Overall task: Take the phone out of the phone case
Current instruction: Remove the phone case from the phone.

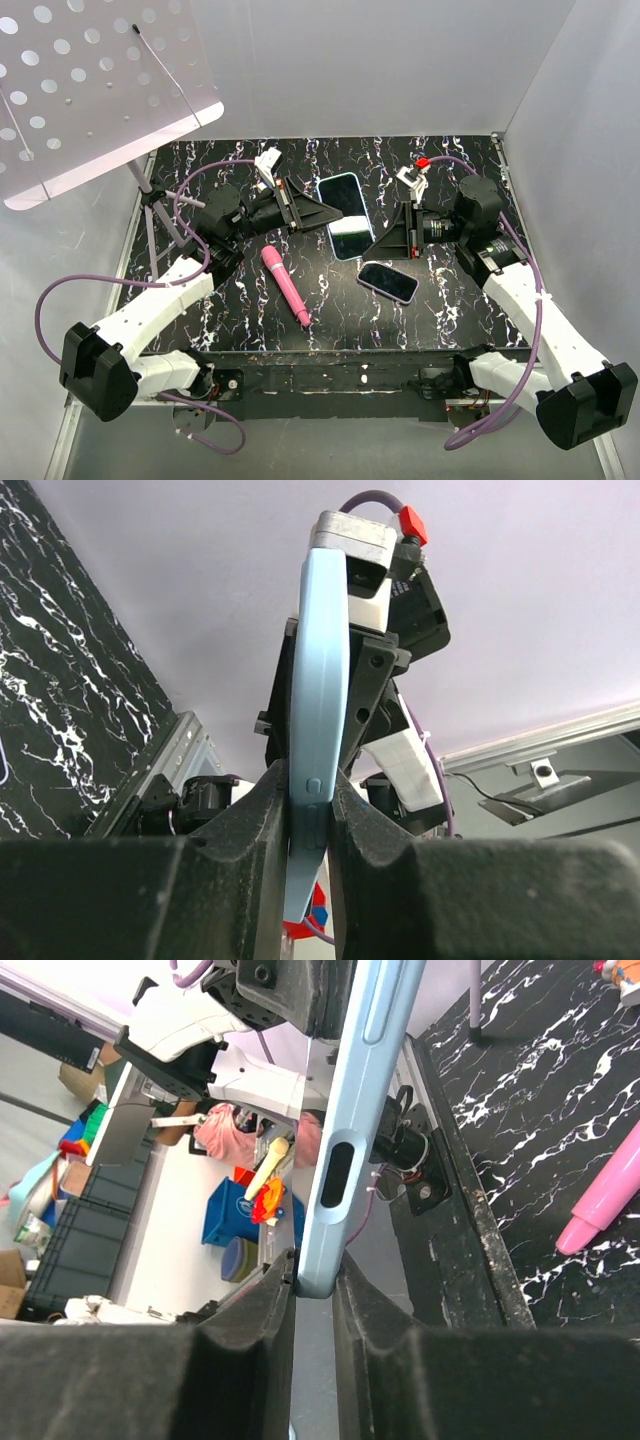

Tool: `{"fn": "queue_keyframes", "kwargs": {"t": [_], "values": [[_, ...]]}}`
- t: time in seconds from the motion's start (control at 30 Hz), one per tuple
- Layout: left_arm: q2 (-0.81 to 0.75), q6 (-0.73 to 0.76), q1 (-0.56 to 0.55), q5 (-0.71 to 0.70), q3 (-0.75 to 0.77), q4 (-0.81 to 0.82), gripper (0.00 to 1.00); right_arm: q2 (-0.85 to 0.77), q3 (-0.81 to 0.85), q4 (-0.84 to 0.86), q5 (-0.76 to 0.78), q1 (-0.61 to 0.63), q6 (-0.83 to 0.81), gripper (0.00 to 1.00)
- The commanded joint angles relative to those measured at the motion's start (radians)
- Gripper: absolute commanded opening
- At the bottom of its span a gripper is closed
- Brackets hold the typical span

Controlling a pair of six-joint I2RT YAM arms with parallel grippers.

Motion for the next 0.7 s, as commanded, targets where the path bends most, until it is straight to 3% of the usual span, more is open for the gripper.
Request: {"fn": "queue_keyframes", "kwargs": {"t": [0.0, 0.07, 0.3, 0.67], "values": [[-0.011, -0.104, 0.011, 0.047, 0.042, 0.138, 0.00, 0.002, 0.032, 0.065, -0.010, 0.021, -0.067, 0.16], [0.012, -0.165, 0.020, 0.079, 0.038, 0.177, 0.00, -0.006, 0.029, 0.088, -0.007, 0.042, -0.111, 0.01], [0.116, -0.457, 0.027, 0.188, 0.025, 0.489, 0.00, -0.049, 0.095, -0.071, 0.224, 0.226, -0.455, 0.01], [-0.026, -0.327, 0.027, 0.143, 0.016, 0.324, 0.00, -0.038, 0.152, -0.066, 0.671, 0.317, -0.504, 0.01]]}}
